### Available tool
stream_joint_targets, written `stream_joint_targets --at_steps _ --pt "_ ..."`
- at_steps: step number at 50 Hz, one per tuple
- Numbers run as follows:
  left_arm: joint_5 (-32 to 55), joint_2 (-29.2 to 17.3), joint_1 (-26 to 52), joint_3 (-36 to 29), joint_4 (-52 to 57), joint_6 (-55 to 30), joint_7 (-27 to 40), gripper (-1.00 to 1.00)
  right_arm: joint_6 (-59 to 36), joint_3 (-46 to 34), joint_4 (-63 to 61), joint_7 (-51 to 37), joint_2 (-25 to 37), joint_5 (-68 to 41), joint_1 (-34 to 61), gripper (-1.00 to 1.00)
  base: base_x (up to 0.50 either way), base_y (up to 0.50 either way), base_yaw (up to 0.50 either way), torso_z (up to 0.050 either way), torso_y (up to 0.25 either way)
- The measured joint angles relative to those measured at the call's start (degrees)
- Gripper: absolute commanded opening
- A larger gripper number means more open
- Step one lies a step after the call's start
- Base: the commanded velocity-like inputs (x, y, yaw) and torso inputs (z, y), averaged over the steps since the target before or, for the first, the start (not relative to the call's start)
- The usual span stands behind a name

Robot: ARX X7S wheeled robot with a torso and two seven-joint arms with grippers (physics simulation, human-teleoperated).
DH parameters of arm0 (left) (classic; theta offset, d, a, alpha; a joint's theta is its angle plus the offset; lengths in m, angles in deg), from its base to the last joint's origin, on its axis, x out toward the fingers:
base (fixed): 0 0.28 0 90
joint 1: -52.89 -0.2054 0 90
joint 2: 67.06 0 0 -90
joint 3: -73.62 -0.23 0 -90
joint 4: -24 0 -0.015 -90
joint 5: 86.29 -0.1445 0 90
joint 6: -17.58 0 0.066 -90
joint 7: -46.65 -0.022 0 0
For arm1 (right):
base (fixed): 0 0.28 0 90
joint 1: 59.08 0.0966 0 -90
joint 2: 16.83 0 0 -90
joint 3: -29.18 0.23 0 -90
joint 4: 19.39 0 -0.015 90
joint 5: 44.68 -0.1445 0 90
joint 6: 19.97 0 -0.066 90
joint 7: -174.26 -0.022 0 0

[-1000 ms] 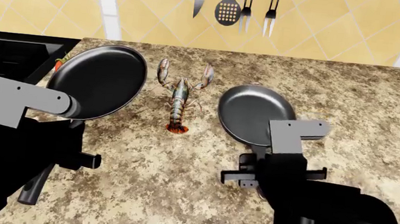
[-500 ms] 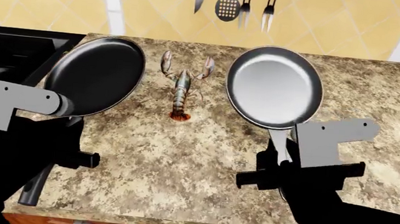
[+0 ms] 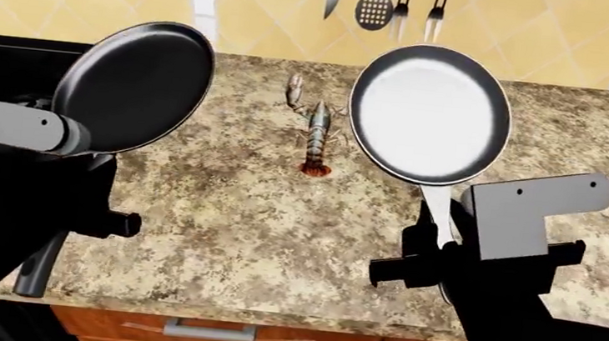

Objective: Place both pans onto different burners. Then place the tomato and the lobster on different pans.

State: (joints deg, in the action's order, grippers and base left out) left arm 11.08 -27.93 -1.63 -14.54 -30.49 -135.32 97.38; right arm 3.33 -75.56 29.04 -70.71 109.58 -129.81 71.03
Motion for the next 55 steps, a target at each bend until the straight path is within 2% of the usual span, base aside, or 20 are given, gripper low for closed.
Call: stream_joint_targets --at_steps 55 --pt "0.7 -1.6 2.1 -0.6 0.4 1.2 1.4 -1.00 2.5 -0.1 -0.5 -1.0 1.1 -3.9 0.8 -1.00 0.00 0.50 0.00 0.001 0.004"
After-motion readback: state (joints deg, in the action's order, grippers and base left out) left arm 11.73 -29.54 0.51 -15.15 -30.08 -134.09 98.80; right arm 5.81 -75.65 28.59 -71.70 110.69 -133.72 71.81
